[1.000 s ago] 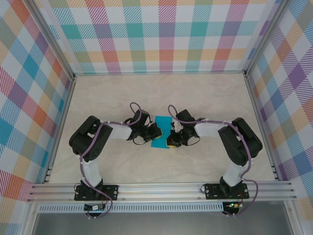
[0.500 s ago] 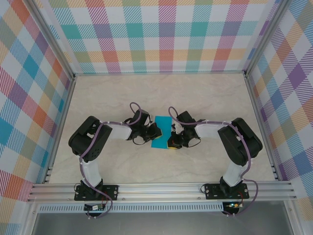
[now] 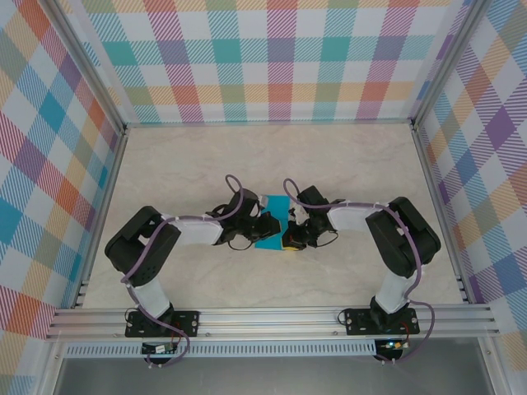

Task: Fold a paper plane with a square sheet of paper (pick it up from the middle)
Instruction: Fold the triangle a second time at the center of the table.

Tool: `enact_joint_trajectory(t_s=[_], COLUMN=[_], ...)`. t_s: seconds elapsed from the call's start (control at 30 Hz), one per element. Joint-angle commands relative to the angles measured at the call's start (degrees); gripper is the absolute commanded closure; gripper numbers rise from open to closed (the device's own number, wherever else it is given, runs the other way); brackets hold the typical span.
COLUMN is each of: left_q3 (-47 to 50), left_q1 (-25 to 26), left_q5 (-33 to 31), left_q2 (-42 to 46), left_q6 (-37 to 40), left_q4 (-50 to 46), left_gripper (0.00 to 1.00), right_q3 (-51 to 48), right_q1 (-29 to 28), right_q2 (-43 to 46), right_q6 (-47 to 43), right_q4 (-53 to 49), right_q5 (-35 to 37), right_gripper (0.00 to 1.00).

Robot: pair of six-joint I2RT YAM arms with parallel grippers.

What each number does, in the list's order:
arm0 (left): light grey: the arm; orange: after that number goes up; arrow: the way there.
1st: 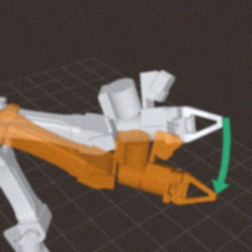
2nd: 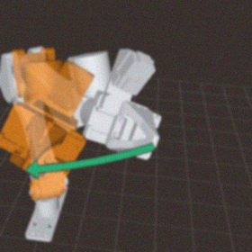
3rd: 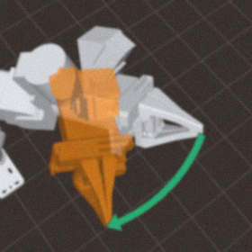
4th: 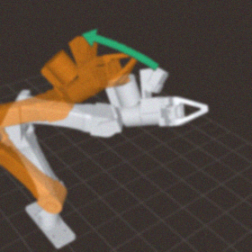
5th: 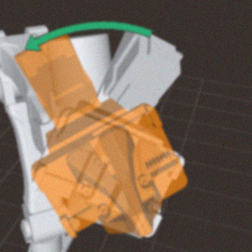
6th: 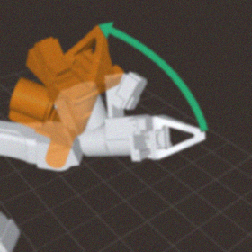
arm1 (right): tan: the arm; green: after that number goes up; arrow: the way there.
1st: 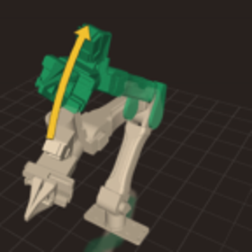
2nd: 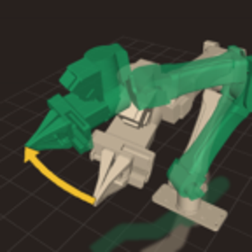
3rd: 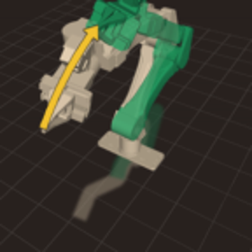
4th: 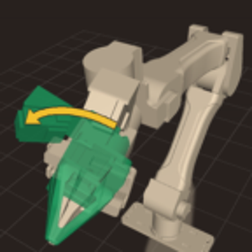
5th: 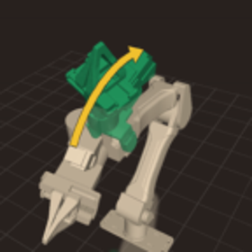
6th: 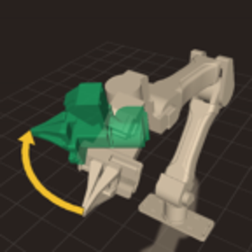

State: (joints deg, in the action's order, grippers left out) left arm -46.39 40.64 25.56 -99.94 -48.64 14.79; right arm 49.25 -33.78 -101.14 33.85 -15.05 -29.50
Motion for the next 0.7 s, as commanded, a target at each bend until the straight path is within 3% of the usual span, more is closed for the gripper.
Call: enact_joint_trajectory(t_s=[0.0,0.27,0.67], left_q3=[0.33,0.07,0.69], left_q1=[0.92,1.37,1.34], left_q5=[-1.35,0.02,-3.40], left_q2=[-1.67,-5.23,-5.98], left_q6=[-0.44,-1.32,-1.47], left_q4=[0.42,1.04,-3.32], left_gripper=[0.91,0.94,0.96], right_q3=[-0.26,-0.03,2.71], right_q1=[-0.15,-0.16,-0.15], right_q2=[-2.94,-3.10,1.08], right_q6=[-0.91,-0.80,0.39], right_q4=[-3.13,-3.11,-1.25], right_q5=[3.53,3.73,1.02], right_gripper=[0.97,0.97,0.97])
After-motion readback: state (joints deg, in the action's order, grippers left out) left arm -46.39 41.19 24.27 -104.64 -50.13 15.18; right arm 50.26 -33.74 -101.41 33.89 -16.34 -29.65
